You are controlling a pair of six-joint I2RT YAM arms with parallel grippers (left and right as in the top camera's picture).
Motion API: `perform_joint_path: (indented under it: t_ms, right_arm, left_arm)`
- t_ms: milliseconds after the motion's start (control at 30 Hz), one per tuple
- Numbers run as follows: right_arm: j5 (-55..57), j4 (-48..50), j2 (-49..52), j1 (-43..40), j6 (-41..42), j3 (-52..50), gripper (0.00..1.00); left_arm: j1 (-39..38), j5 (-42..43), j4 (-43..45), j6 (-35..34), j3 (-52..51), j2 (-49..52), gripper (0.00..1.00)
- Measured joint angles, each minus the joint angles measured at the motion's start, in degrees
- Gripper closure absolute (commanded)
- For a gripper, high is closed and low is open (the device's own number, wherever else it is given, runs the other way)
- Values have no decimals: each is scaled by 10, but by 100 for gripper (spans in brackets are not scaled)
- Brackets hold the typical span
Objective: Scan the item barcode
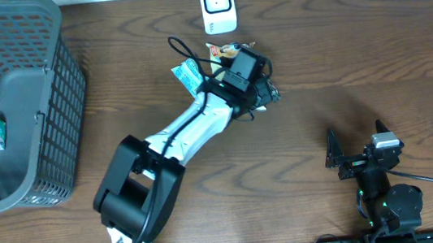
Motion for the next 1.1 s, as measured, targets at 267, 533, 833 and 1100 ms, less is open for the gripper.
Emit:
perform_joint_path:
  t_ms: [267, 533, 833, 1100]
  right_arm:
    - [0, 0, 0, 0, 0, 0, 1]
    - [0, 0, 0, 0, 0, 0, 1]
    - [0, 0, 0, 0, 0, 0, 1]
    - [0, 0, 0, 0, 0, 0, 1]
  left_arm:
    - [0, -14, 54, -18, 0, 39, 88]
    - [0, 3, 139, -10, 0, 40, 88]
    - [0, 16, 159, -5, 0, 40, 88]
    - [-13, 15, 169, 9, 0, 40, 88]
